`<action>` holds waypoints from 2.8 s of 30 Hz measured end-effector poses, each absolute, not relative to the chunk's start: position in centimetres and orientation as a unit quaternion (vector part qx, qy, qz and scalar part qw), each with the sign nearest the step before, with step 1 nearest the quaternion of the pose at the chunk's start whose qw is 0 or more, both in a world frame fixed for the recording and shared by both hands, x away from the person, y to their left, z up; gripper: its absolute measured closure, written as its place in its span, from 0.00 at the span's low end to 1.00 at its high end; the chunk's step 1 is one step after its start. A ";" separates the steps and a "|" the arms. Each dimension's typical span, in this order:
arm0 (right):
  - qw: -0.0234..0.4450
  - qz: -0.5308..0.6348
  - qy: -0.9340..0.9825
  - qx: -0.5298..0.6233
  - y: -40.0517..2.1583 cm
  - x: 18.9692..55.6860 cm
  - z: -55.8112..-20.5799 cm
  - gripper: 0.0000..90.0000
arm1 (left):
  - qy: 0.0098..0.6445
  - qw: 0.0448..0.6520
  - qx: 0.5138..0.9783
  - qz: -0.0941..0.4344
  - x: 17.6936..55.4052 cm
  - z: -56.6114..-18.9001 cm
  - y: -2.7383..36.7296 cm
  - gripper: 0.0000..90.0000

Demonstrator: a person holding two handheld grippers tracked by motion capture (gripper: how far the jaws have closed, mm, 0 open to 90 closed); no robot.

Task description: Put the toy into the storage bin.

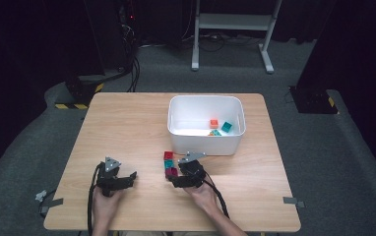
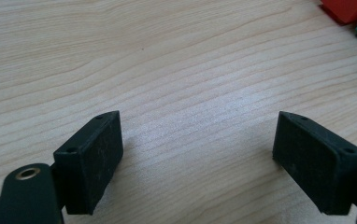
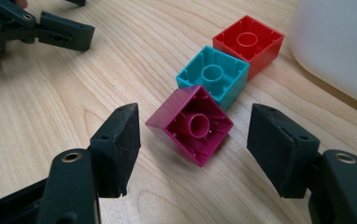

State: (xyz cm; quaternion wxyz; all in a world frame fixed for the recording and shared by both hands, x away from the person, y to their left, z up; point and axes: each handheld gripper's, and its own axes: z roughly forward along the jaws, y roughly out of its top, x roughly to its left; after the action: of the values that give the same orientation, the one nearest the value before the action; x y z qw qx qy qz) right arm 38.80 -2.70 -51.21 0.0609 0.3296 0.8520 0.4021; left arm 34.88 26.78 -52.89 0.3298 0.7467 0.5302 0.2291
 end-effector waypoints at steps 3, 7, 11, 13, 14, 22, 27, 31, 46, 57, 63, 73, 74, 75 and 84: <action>0.065 0.397 0.855 0.328 -2.3 38.8 -51.4 0.38 | 0.530 0.330 0.747 0.229 34.9 -52.9 26.8 0.18; 0.069 0.388 0.858 0.328 -1.8 38.8 -51.8 0.39 | 0.530 0.330 0.747 0.229 34.9 -52.9 26.8 0.18; 0.077 0.380 0.861 0.330 -1.5 38.9 -52.0 0.41 | 0.530 0.330 0.747 0.229 34.9 -52.9 26.8 0.18; 0.079 0.381 0.860 0.331 -1.5 38.9 -52.0 0.43 | 0.530 0.330 0.747 0.229 34.9 -52.9 26.8 0.18; 0.079 0.381 0.859 0.331 -1.5 38.9 -52.1 0.44 | 0.530 0.330 0.747 0.229 34.9 -52.9 26.8 0.18; 0.087 0.379 0.862 0.325 -1.5 38.7 -52.0 0.49 | 0.530 0.330 0.747 0.229 34.9 -52.9 26.8 0.18; 0.089 0.378 0.864 0.320 -1.5 38.5 -52.0 0.53 | 0.530 0.330 0.747 0.229 34.9 -52.9 26.8 0.18; 0.091 0.377 0.865 0.320 -1.5 38.5 -52.0 0.52 | 0.530 0.330 0.747 0.229 34.9 -52.9 26.8 0.18; 0.096 0.373 0.866 0.318 -0.5 38.7 -52.1 0.43 | 0.530 0.330 0.747 0.229 34.9 -52.9 26.8 0.18; 0.113 0.367 0.870 0.308 -0.4 38.4 -52.1 0.56 | 0.530 0.330 0.747 0.229 34.9 -52.9 26.8 0.18; 0.118 0.367 0.872 0.300 -0.5 38.2 -52.1 0.62 | 0.530 0.330 0.747 0.229 34.9 -52.9 26.8 0.18; 0.118 0.370 0.874 0.293 -0.9 37.9 -51.9 0.65 | 0.530 0.330 0.747 0.229 34.9 -52.9 26.8 0.18; 0.119 0.371 0.874 0.292 -1.0 37.9 -51.8 0.65 | 0.530 0.330 0.747 0.229 34.9 -52.9 26.8 0.18; 0.119 0.372 0.873 0.292 -1.1 37.8 -51.6 0.65 | 0.530 0.330 0.747 0.229 34.9 -52.9 26.8 0.18; 0.118 0.388 0.868 0.285 -2.3 37.5 -50.0 0.65 | 0.530 0.330 0.747 0.229 34.9 -52.9 26.8 0.18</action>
State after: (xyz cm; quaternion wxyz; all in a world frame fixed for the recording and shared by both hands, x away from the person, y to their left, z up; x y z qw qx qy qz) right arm 37.48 -2.32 -49.98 0.1181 0.2851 0.8684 0.3881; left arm 34.88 26.78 -52.89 0.3297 0.7468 0.5302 0.2291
